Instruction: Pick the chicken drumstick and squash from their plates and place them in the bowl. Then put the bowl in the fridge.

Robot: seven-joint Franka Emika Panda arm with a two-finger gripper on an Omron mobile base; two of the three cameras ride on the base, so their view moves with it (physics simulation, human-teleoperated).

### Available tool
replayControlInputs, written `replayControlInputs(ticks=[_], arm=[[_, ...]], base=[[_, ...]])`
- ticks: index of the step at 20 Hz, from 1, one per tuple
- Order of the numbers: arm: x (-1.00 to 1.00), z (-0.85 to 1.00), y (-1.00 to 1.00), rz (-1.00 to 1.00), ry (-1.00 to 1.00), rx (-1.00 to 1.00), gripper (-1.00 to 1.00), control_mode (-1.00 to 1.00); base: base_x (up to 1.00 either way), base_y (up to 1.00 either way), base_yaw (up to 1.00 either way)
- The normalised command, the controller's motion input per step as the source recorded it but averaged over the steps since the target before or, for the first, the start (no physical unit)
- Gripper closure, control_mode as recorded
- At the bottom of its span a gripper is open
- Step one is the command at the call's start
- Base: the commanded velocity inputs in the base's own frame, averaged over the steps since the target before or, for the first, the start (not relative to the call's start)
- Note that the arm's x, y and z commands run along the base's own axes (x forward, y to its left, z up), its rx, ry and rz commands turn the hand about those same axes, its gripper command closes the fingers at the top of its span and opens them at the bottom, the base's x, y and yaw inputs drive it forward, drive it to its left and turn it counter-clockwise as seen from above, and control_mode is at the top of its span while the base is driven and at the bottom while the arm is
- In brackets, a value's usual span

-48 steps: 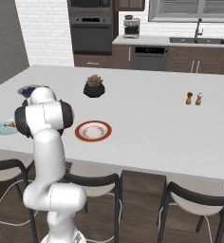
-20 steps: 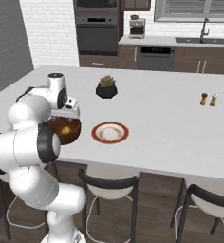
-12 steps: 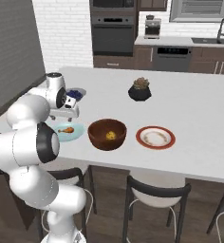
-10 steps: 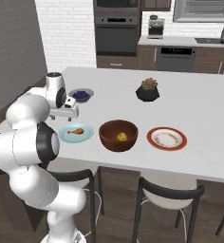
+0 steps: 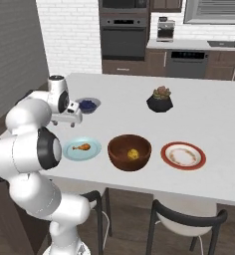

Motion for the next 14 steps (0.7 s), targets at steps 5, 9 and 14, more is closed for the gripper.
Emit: replayControlInputs(ticks=[5, 9, 14], arm=[[0.21, -0.14, -0.12, -0.01, 0.02, 0.0, -1.0, -1.0], [0.02, -0.29, -0.41, 0.0, 0.23, 0.0, -1.0, -1.0], [0.0, -0.22, -0.05, -0.44, 0.07, 0.0, -1.0, -1.0]], base=[[0.09, 0.0, 0.0], [0.0, 0.0, 0.0], [0.0, 0.0, 0.0]])
